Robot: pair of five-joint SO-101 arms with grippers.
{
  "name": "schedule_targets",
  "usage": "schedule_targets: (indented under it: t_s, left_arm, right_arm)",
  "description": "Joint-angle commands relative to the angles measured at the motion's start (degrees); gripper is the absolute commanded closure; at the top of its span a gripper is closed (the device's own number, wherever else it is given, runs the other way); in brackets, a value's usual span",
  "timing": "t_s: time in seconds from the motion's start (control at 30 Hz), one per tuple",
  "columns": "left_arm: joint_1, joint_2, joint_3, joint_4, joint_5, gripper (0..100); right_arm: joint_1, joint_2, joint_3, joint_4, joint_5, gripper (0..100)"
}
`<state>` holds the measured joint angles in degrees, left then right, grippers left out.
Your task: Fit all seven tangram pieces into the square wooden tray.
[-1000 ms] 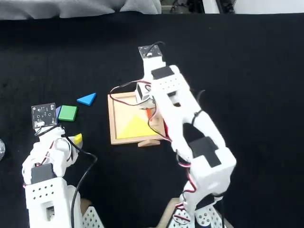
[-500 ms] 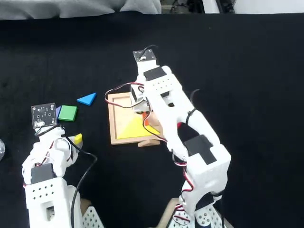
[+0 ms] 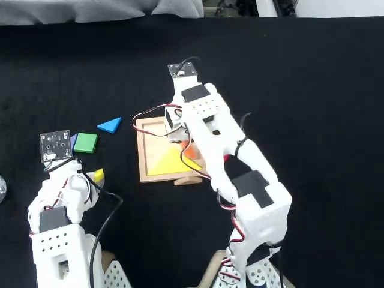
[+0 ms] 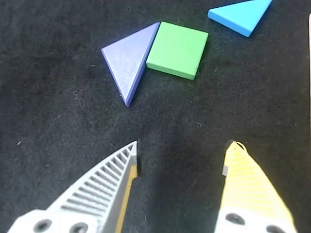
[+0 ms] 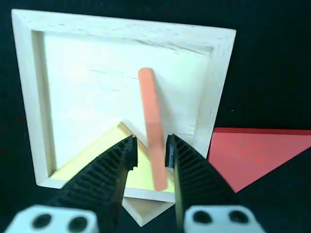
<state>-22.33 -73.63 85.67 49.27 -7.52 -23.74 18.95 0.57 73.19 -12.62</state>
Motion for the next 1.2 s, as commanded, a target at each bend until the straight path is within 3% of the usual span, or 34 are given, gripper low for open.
schedule_targets:
  t_s: [0.0,0.27,0.37,0.63,0.9,1.17]
  left_arm:
    - [0.75,-0.70,-0.31,-0.35,-0.70,72]
    - [0.75,-0.70,-0.31,-0.35,-0.70,72]
    - [0.75,-0.70,-0.31,-0.35,-0.70,72]
    - [0.57,-0.70,-0.31,-0.35,-0.70,72]
    - [0.66,-0.70,-0.31,-0.35,-0.70,72]
    - [0.66,-0.70,-0.31,-0.35,-0.70,72]
  right_arm:
    - [-0.53,-0.13,-0.22,-0.97,-0.09,89.1]
    - [3.87,-3.91,-0.84,-0.53,3.69,89.7]
    - [1.23,-6.37,-0.75,-0.53,7.38,99.4]
    - [-4.48,-8.57,4.35,-5.89,13.19,98.8]
    - [0.00,0.66,0.40,-6.95,13.54,98.8]
    - [4.75,4.70,-6.90,1.23,13.63,98.8]
